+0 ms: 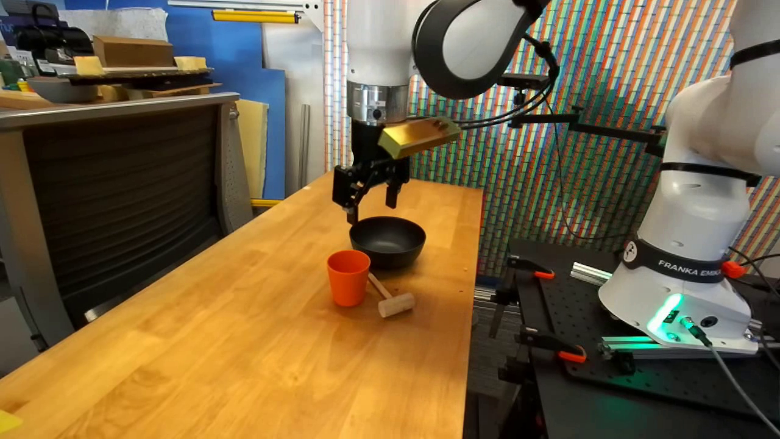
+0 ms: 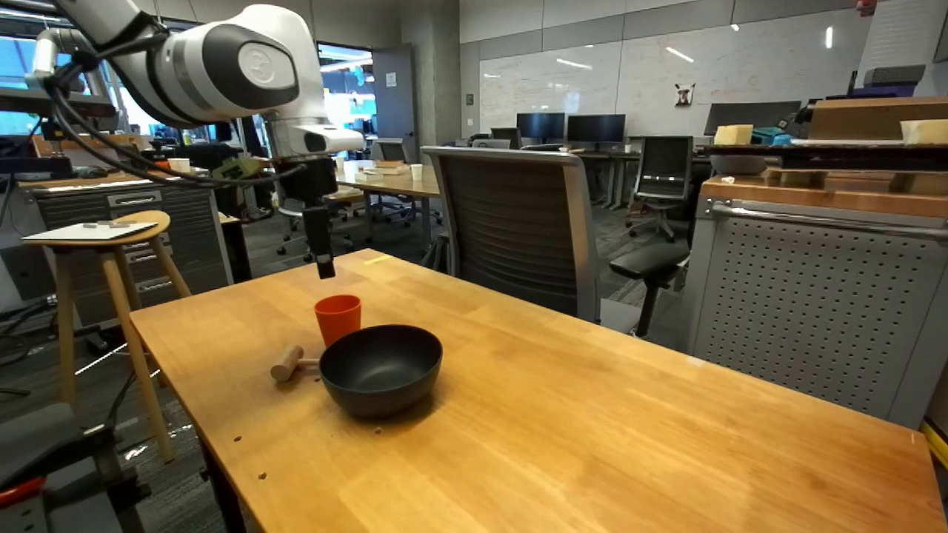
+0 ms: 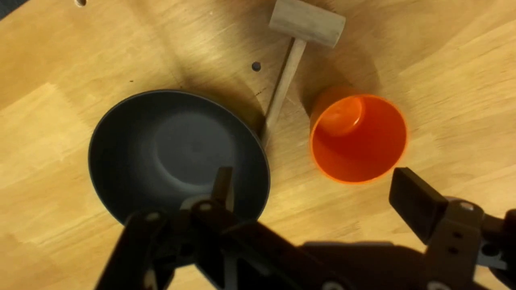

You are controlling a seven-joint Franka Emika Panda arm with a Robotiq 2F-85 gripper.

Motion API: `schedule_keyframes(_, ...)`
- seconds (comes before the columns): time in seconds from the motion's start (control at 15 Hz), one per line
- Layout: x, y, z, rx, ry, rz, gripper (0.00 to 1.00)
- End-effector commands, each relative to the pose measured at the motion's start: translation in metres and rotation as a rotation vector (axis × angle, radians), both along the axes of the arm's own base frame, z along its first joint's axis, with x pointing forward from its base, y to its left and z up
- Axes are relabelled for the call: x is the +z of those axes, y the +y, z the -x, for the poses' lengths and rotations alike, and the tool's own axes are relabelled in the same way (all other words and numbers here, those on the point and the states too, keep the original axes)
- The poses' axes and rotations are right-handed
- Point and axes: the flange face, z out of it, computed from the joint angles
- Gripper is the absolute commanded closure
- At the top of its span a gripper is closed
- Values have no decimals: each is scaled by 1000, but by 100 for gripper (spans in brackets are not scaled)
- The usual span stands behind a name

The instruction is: Put the orange cup inside the black bowl

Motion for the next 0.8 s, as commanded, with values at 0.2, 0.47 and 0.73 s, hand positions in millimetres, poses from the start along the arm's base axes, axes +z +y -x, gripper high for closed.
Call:
schedule_keyframes(0.2,-46,-1,-42,-62,59,-32,0)
schedule_keyframes(0.47,-70,-1,-42,-116,110,-69,0)
schedule_keyframes(0.73,-84,-4,-46,-133,111,-76,35)
